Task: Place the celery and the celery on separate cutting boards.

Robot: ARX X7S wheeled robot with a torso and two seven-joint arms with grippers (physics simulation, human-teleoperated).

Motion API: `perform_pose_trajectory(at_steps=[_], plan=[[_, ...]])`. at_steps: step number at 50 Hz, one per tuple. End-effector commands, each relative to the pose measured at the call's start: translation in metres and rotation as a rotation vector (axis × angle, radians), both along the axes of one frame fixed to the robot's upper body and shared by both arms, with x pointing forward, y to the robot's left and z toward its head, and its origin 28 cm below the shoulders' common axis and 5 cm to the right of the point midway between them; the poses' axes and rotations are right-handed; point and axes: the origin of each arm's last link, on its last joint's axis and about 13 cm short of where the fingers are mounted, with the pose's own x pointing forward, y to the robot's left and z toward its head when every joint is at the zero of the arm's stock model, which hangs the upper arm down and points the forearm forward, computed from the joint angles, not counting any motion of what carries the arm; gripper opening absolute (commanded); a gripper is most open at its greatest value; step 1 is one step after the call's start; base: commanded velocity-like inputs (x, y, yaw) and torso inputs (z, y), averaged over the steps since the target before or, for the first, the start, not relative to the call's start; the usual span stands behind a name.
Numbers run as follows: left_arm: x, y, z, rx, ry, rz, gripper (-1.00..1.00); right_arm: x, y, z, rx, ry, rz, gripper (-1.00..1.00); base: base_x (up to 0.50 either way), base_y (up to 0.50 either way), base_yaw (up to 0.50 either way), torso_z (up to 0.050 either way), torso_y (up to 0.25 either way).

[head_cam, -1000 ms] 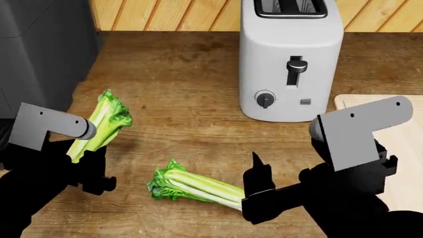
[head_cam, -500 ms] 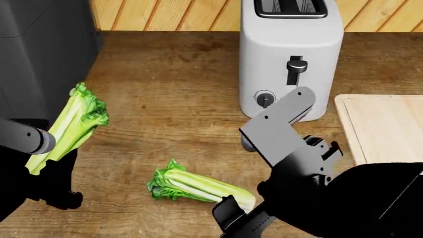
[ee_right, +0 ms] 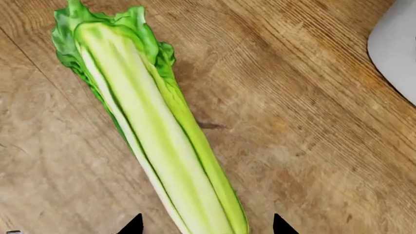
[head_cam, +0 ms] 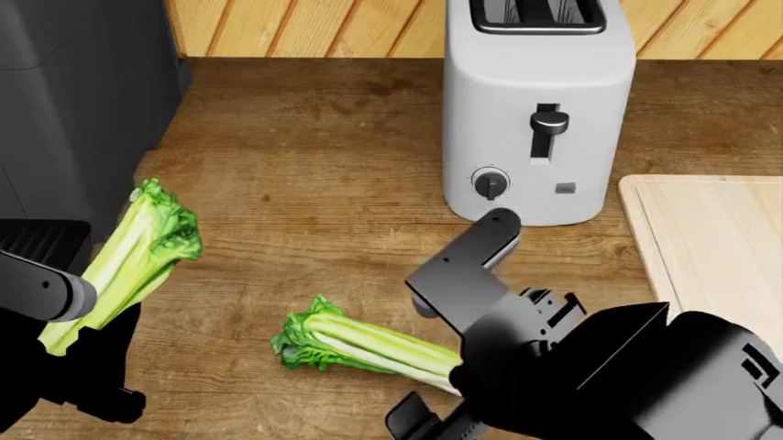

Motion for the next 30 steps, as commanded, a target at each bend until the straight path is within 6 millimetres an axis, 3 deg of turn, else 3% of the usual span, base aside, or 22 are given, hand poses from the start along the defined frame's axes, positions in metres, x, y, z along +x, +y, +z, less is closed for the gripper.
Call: perform_pose_trajectory(at_steps=[1, 7, 8, 23, 30], plan=[[-0.001, -0.001, -0.001, -0.049, -0.026, -0.01, -1.0, 0.008, 0.011, -0.02, -0.035, 0.036, 0.024, 1.0, 0.0, 0.0, 0.0, 0.0, 0.0], [0.0, -0.001, -0.002, -0.048, -0.022, -0.01, -1.0, 0.01, 0.011, -0.015, -0.016, 0.03, 0.013, 1.0, 0.0, 0.0, 0.0, 0.0, 0.0], [0.0, -0.001, -0.002, -0.049, -0.022, -0.01, -1.0, 0.009, 0.011, -0.013, -0.005, 0.019, 0.016, -1.0, 0.0, 0.0, 0.0, 0.0, 0.0], [0.001, 0.0, -0.004, -0.055, -0.022, -0.001, -1.0, -0.002, 0.005, 0.045, 0.155, -0.136, -0.019, -1.0, 0.0, 0.0, 0.0, 0.0, 0.0], [-0.001, 0.004, -0.002, -0.054, -0.028, 0.01, -1.0, -0.014, -0.01, 0.045, 0.193, -0.167, -0.138, -1.0, 0.0, 0.0, 0.0, 0.0, 0.0]])
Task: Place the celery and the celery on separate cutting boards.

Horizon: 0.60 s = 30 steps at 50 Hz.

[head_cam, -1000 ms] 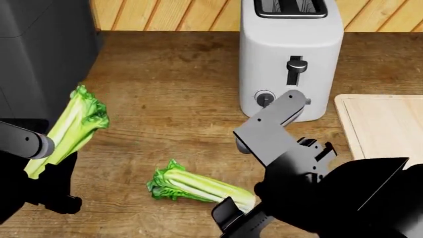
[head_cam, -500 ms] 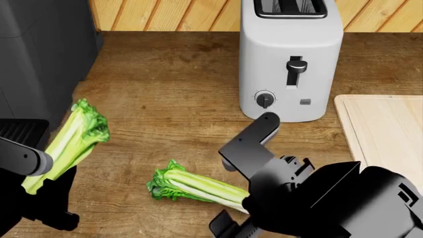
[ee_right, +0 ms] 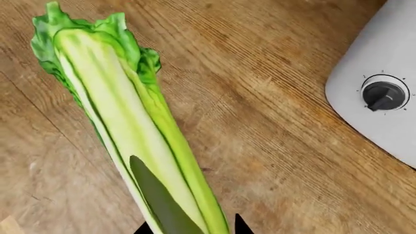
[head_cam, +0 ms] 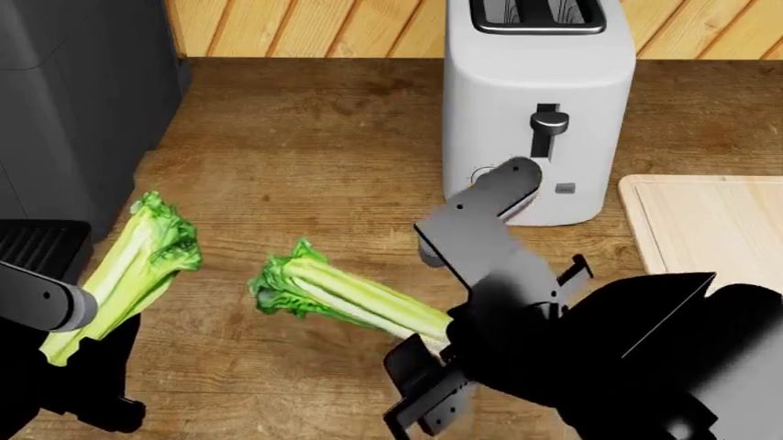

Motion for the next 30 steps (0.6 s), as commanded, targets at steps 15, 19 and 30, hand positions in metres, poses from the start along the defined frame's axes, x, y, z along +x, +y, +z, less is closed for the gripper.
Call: perform_pose_trajectory(at_steps=[15, 19, 30], plan=[[-0.001, 0.003, 0.008, -0.051, -0.061, 0.027, -1.0, -0.036, -0.059, 0.019, 0.075, -0.12, -0.415, -1.0, 0.0, 0.0, 0.0, 0.0, 0.0], [-0.001, 0.001, 0.006, -0.051, -0.057, 0.025, -1.0, -0.041, -0.07, 0.028, 0.078, -0.126, -0.455, -1.0, 0.0, 0.0, 0.0, 0.0, 0.0], [-0.003, 0.004, 0.006, -0.051, -0.058, 0.033, -1.0, -0.053, -0.11, 0.043, 0.048, -0.105, -0.567, -1.0, 0.0, 0.0, 0.0, 0.0, 0.0]])
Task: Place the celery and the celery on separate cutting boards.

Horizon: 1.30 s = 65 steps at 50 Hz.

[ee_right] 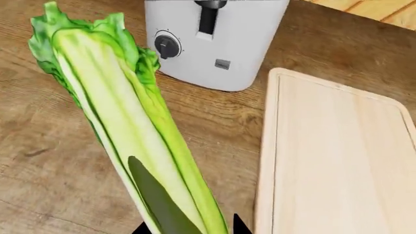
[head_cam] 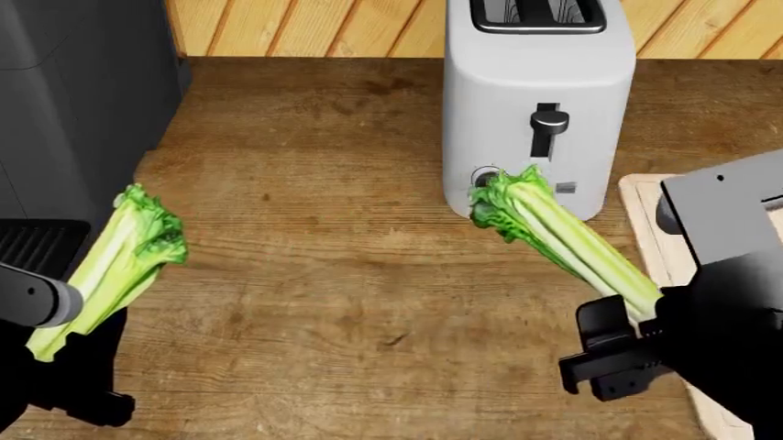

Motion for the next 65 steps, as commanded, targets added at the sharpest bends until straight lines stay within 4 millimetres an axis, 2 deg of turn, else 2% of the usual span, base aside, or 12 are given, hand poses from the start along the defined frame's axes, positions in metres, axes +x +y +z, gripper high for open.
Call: perform_pose_trajectory(at_steps=[1, 14, 22, 24, 25, 26, 29, 40, 45, 51, 64, 65], plan=[[-0.001, 0.0, 0.003, -0.047, -0.039, 0.004, -1.0, -0.015, -0.036, 0.018, -0.002, -0.011, -0.11, -1.0, 0.0, 0.0, 0.0, 0.0, 0.0], [0.002, -0.003, 0.004, -0.045, -0.045, 0.0, -1.0, -0.03, -0.062, 0.014, -0.037, 0.026, -0.204, -1.0, 0.0, 0.0, 0.0, 0.0, 0.001], [-0.002, 0.001, 0.006, -0.052, -0.053, 0.008, -1.0, -0.028, -0.071, 0.004, -0.03, 0.045, -0.285, -1.0, 0.0, 0.0, 0.0, 0.0, 0.001], [-0.002, 0.001, 0.006, -0.053, -0.053, 0.007, -1.0, -0.025, -0.072, 0.002, -0.026, 0.036, -0.316, -1.0, 0.0, 0.0, 0.0, 0.0, 0.0], [-0.002, 0.002, 0.004, -0.05, -0.044, 0.004, -1.0, -0.001, -0.067, -0.001, -0.02, 0.003, -0.388, -1.0, 0.0, 0.0, 0.0, 0.0, 0.0], [-0.002, 0.001, 0.004, -0.048, -0.044, 0.005, -1.0, 0.005, -0.068, -0.003, -0.028, 0.002, -0.401, -1.0, 0.0, 0.0, 0.0, 0.0, 0.0], [-0.002, 0.002, 0.005, -0.048, -0.047, 0.005, -1.0, 0.013, -0.068, -0.01, -0.04, 0.014, -0.425, -1.0, 0.0, 0.0, 0.0, 0.0, 0.0], [0.0, 0.002, 0.001, -0.051, -0.039, 0.006, -1.0, 0.042, -0.058, -0.012, -0.023, 0.019, -0.439, -1.0, 0.0, 0.0, 0.0, 0.0, 0.001], [0.001, 0.001, 0.0, -0.049, -0.039, 0.008, -1.0, 0.053, -0.054, -0.025, -0.038, 0.054, -0.435, -1.0, 0.0, 0.0, 0.0, 0.0, 0.0], [0.0, 0.001, 0.002, -0.046, -0.041, 0.011, -1.0, 0.052, -0.057, -0.039, -0.048, 0.086, -0.446, -1.0, 0.0, 0.0, 0.0, 0.0, 0.002], [0.0, 0.0, 0.001, -0.049, -0.039, 0.006, -1.0, 0.047, -0.061, -0.04, -0.045, 0.092, -0.452, -1.0, 0.0, 0.0, 0.0, 0.0, 0.001], [0.0, 0.001, 0.0, -0.053, -0.039, 0.008, -1.0, 0.046, -0.062, -0.04, -0.045, 0.092, -0.454, 1.0, 0.0, 0.0, 0.0, 0.0, 0.0]])
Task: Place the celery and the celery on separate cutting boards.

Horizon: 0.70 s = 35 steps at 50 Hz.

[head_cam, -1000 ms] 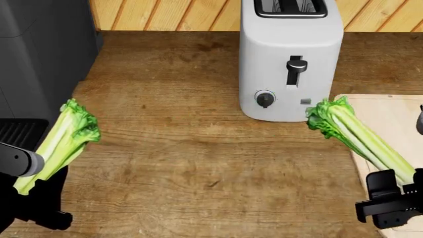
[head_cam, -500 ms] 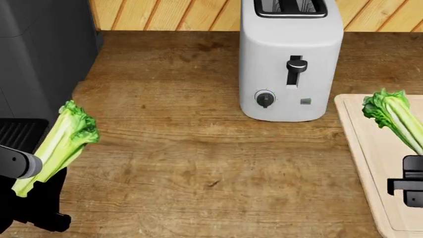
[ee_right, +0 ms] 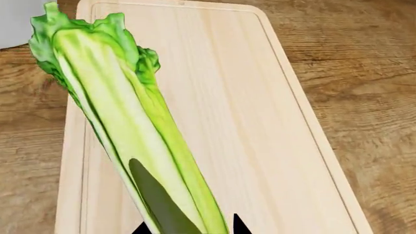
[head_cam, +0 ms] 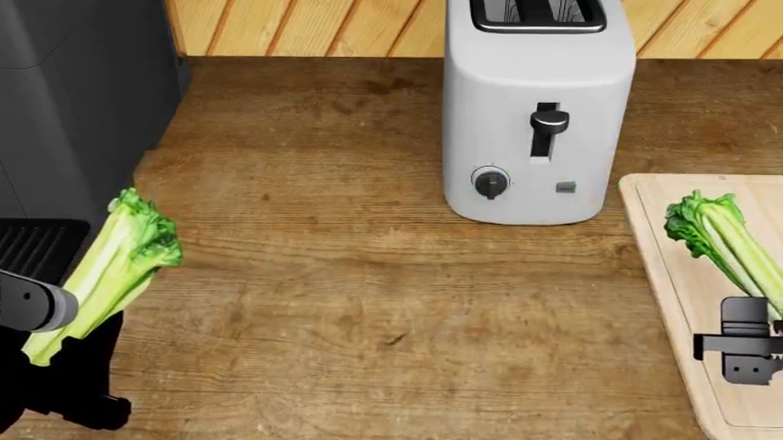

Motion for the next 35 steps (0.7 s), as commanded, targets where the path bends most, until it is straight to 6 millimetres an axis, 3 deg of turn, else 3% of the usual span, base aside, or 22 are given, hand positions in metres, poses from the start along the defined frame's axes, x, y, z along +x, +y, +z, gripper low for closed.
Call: perform_pose_trajectory(at_steps=[1, 11, 22, 35], plan=[[0.001, -0.002, 0.001, -0.052, -0.037, -0.004, -1.0, 0.003, -0.001, 0.0, 0.006, -0.007, -0.001, 1.0, 0.0, 0.0, 0.0, 0.0, 0.0], [0.0, -0.002, -0.001, -0.053, -0.032, -0.001, -1.0, 0.002, -0.001, 0.005, 0.013, -0.024, -0.004, 1.0, 0.0, 0.0, 0.0, 0.002, 0.0], [-0.001, -0.002, 0.003, -0.051, -0.041, -0.002, -1.0, -0.008, 0.001, 0.039, 0.028, -0.155, 0.01, 1.0, 0.0, 0.0, 0.0, 0.0, 0.001], [-0.002, 0.0, 0.005, -0.054, -0.047, 0.003, -1.0, -0.022, 0.002, 0.057, 0.066, -0.29, 0.02, 1.0, 0.0, 0.0, 0.0, 0.0, 0.001]])
